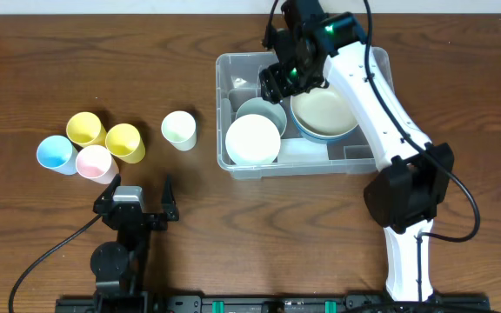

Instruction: Pack container

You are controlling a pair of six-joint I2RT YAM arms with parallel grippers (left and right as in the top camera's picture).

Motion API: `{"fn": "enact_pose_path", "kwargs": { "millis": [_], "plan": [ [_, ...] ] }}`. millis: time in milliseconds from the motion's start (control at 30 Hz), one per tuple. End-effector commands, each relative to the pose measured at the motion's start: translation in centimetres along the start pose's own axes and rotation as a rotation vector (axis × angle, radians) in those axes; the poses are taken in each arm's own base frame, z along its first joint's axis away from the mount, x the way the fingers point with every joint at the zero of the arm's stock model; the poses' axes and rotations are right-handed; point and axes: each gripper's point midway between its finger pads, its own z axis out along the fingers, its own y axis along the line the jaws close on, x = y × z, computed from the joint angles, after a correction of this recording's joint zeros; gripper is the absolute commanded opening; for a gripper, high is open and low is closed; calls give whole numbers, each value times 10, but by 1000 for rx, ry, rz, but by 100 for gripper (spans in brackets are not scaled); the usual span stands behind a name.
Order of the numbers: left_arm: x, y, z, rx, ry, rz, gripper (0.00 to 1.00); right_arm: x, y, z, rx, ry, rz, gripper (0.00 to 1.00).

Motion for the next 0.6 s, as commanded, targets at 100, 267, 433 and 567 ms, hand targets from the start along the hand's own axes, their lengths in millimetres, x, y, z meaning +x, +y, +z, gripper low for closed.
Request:
{"fn": "enact_pose_path", "kwargs": {
  "millis": [100, 267, 433, 567],
  "plan": [
    [16, -1, 1, 8, 46, 10, 98, 20, 28, -16, -54, 80, -137, 71],
    [16, -1, 1, 8, 46, 10, 98, 49, 38, -11, -75, 197, -203, 71],
    [16, -1, 1, 8, 46, 10, 98, 53, 42, -8, -87, 211, -285, 73],
    [16, -1, 1, 8, 46, 10, 98, 52, 35, -6, -49, 214, -301, 78]
  ]
}}
